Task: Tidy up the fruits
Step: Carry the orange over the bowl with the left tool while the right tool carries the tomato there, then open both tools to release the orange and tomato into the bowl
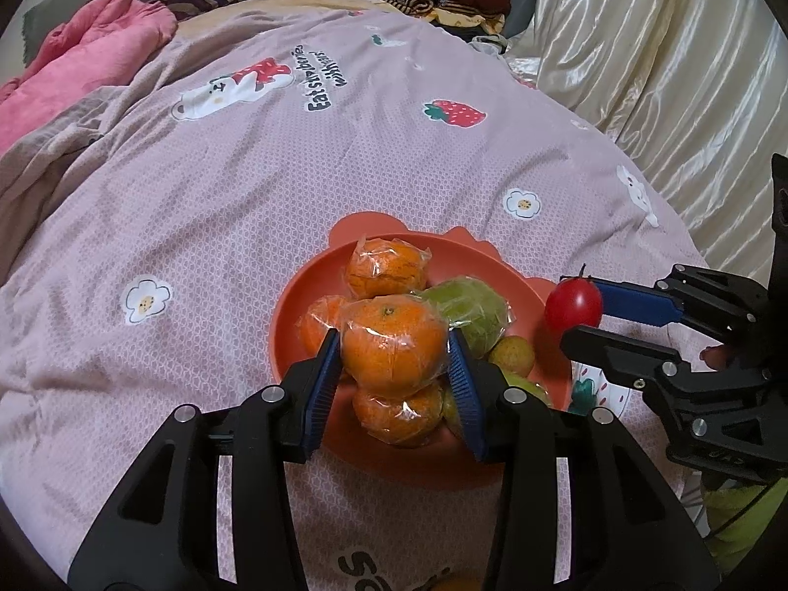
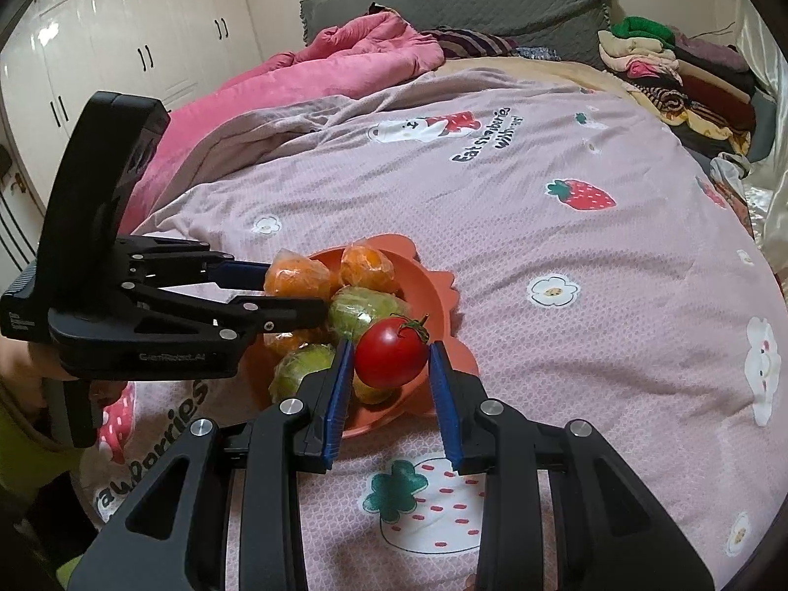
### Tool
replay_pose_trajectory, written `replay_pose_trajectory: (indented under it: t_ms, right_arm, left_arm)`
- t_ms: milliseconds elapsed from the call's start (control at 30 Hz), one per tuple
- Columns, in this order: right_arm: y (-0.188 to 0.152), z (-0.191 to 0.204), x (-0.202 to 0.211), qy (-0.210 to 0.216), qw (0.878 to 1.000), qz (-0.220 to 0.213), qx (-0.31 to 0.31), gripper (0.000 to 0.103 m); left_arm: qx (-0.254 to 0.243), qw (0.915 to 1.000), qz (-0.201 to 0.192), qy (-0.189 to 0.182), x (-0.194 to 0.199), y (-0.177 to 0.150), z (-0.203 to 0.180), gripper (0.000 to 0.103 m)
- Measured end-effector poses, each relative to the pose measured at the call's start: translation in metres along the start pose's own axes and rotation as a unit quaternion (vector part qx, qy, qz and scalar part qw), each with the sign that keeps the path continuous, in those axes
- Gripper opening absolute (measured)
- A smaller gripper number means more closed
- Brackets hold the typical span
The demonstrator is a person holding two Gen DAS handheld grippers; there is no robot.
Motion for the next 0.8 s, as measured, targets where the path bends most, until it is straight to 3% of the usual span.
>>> replay_pose_trajectory:
  t_ms: [700, 800]
  right_arm:
    - [-0.004, 0.002, -0.009, -0.005, 1.000, 0.010, -0.003, 0.031]
    - [-0.003, 0.003, -0.007, 0.001, 1.000, 0.007, -0.004, 0.037]
  left_arm:
    - [-0.005, 0.9999, -0.008, 0.004, 0.008, 0.002, -0.001, 0.034]
    - [-0.004, 0.9999, -0.012, 0.004, 0.011, 0.003, 0.000, 0.034]
Point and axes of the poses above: each gripper's, at about its wrist camera, not at the fingertips, and x roughly against the way its jaws point, z to its left, y to its top, the point moved 10 cm from there along -x, roughly the way its jaws point, and after that the axes turned 12 degrees about -x, right-handed, at the moved point
